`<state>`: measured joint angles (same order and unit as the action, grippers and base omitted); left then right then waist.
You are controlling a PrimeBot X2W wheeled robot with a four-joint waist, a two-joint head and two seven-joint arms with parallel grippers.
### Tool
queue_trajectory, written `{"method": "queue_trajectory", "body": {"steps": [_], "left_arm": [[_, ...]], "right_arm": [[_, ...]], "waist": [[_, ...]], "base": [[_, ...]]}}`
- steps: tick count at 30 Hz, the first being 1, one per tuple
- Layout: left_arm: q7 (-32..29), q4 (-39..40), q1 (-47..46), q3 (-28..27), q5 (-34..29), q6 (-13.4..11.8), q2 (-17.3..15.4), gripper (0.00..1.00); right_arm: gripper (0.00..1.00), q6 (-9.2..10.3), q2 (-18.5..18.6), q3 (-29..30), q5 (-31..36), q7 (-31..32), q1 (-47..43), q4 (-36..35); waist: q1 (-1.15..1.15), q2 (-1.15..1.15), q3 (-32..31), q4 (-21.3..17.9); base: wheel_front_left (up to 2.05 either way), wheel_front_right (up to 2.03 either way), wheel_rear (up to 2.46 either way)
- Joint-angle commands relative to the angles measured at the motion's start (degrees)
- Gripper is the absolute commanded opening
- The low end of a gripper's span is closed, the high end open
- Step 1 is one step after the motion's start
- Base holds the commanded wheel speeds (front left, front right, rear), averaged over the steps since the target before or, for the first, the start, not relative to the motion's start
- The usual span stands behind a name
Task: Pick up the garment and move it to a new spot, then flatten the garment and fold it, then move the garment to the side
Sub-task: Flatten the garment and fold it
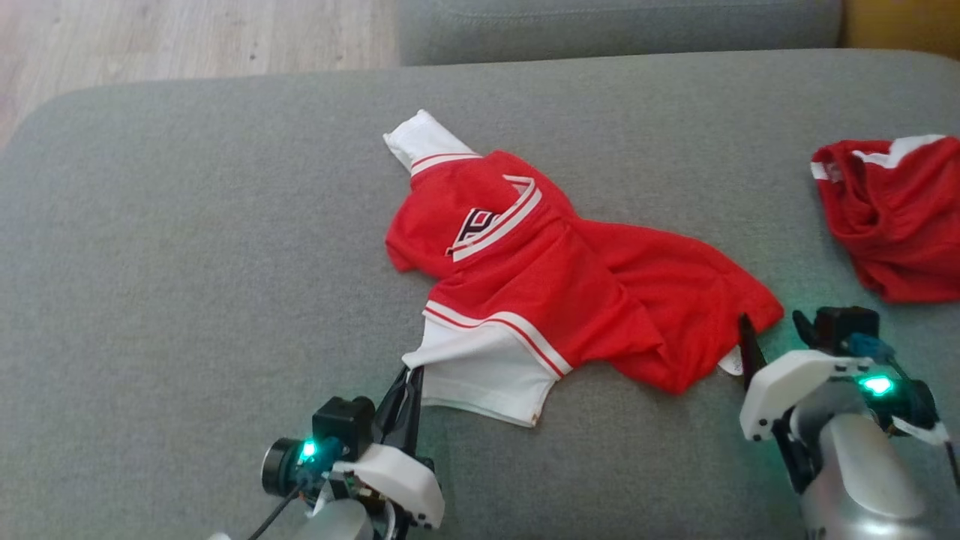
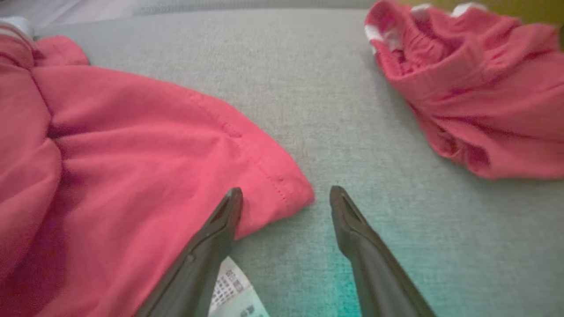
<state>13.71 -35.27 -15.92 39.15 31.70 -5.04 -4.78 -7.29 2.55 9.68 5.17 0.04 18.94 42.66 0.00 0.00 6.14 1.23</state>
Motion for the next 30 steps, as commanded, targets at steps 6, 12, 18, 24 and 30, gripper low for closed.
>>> {"method": "queue_trajectory", "body": {"steps": [6, 12, 18, 24, 30], "left_arm": [[0.05, 3.62, -0.53, -1.08, -0.48, -0.73, -1.26, 0.0], [-0.18, 5.2, -0.08, -1.28, -0.23, -1.36, -2.18, 0.0], [-0.06, 7.49, 0.79, -2.23, 1.37, -1.16, -2.34, 0.0], [-0.11, 13.14, 2.8, -5.57, 6.71, 0.89, -2.62, 0.0], [-1.81, 24.51, 3.52, -8.7, 9.74, 0.97, -5.5, 0.0]], "right_arm": [[0.95, -0.2, 0.32, -2.27, 1.28, 0.93, 5.99, 5.29], [0.0, -0.2, 0.32, -2.96, -0.63, 1.23, 8.95, 10.32], [0.0, -0.2, 0.37, -4.46, -4.13, -1.44, 10.48, 11.52], [0.0, -0.2, 0.35, -10.17, -13.99, -2.28, 9.49, 7.95], [0.0, -0.2, 2.4, -14.41, -26.47, 1.16, 5.59, -5.12]], "waist": [[0.0, 0.0, 0.93, 0.58], [0.0, 0.0, 0.89, 0.01], [0.0, 0.0, -1.13, -0.78], [0.0, 0.0, -5.75, -1.26], [0.0, 0.0, -9.45, -1.28]], "base": [[0.0, 0.0, 0.0], [0.0, 0.0, 0.0], [0.0, 0.0, 0.0], [0.0, 0.0, 0.0], [0.0, 0.0, 0.0]]}}
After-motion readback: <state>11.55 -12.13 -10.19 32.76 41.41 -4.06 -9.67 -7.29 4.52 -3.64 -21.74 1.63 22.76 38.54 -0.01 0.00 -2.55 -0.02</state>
